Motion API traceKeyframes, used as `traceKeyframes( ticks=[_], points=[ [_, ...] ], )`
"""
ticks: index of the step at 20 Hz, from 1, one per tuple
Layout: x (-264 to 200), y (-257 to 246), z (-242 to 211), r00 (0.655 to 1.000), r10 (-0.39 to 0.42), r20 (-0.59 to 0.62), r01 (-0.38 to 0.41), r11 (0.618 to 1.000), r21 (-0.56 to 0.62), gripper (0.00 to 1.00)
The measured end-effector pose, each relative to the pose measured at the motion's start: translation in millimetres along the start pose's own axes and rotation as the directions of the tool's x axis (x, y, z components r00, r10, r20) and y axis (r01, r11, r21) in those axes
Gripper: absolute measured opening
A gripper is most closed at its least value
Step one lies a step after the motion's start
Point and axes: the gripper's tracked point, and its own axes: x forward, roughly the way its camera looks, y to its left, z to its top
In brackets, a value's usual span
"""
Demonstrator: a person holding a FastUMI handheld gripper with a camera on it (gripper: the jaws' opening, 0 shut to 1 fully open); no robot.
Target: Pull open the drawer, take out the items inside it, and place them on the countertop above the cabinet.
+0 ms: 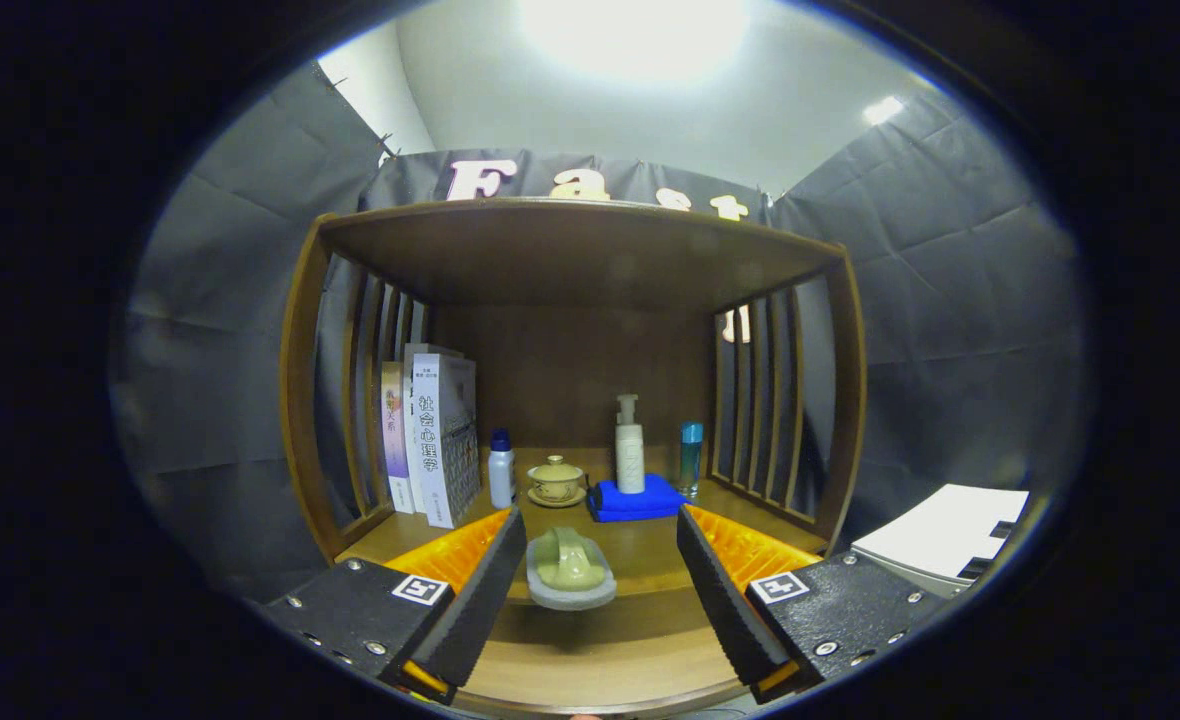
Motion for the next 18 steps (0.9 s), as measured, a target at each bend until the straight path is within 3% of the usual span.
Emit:
traceKeyframes(
  ticks=[3, 18],
  points=[
    [-17.8, 0.3, -5.4, 0.999, 0.025, 0.043, -0.023, 0.999, -0.036, 0.94],
    [-72.3, -12.2, -85.0, 0.999, -0.042, 0.014, 0.043, 0.996, -0.073, 0.94]
  ],
)
